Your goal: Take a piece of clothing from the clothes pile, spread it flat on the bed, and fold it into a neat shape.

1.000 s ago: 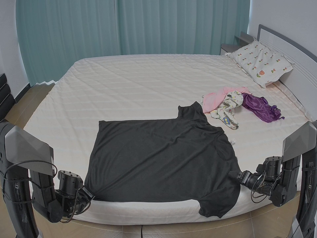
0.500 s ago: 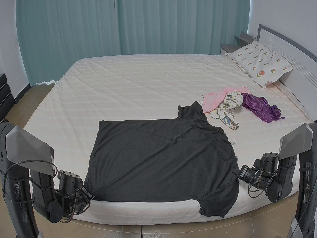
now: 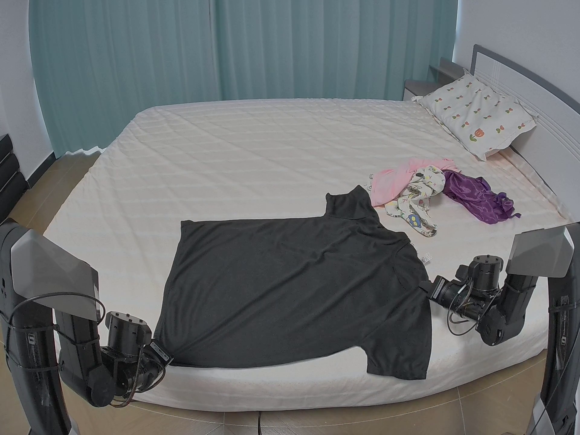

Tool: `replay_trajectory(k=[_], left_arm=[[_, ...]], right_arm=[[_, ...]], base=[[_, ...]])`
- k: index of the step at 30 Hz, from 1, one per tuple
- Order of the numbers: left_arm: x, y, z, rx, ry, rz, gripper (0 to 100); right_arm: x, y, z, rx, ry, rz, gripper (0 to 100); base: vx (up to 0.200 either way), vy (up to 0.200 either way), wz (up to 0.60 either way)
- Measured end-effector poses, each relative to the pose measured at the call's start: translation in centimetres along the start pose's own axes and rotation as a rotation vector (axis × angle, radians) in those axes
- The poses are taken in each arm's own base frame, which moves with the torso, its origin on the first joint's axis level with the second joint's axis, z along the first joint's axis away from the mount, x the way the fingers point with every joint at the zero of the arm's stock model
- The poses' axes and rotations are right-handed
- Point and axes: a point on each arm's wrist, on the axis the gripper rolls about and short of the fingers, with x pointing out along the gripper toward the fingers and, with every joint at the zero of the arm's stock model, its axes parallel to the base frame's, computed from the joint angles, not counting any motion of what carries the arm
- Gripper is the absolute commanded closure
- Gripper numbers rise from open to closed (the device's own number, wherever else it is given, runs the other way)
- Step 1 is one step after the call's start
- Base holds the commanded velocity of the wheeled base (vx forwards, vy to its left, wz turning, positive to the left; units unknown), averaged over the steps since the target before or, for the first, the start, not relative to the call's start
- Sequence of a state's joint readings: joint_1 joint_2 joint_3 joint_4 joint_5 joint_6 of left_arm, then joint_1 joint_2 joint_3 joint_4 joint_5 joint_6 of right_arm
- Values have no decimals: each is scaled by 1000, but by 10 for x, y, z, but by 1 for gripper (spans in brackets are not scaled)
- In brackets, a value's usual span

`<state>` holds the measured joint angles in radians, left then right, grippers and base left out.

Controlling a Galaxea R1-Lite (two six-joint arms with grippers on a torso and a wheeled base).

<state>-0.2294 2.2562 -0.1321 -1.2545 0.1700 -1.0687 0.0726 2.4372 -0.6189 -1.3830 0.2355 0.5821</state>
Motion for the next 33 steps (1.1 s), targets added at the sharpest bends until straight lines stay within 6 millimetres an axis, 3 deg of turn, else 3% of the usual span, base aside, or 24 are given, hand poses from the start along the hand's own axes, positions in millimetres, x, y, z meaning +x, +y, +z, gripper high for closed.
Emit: replay_trajectory(k=[4, 5, 10, 15, 24, 33], left_arm=[[0, 0, 0, 0, 0, -1, 100], [0, 0, 0, 1, 0, -1, 100], [0, 0, 0, -1, -1, -1, 100], [1, -1, 0, -3, -1, -2, 100], [1, 0, 2, -8, 4, -7, 100], [1, 0, 3, -12, 6, -10, 100]], right_arm=[[13, 4, 8, -10, -2, 10, 100], [15, 5, 9, -11, 2, 10, 0], [21, 7, 11, -37, 9, 14, 0], [14, 2, 11, -29, 13, -3, 0], [-24, -9, 13, 41, 27, -71, 0], [-67, 8, -21, 154, 123, -69, 0]], base=[[0, 0, 0], [0, 0, 0], [0, 0, 0], [0, 0, 0], [0, 0, 0], [0, 0, 0]])
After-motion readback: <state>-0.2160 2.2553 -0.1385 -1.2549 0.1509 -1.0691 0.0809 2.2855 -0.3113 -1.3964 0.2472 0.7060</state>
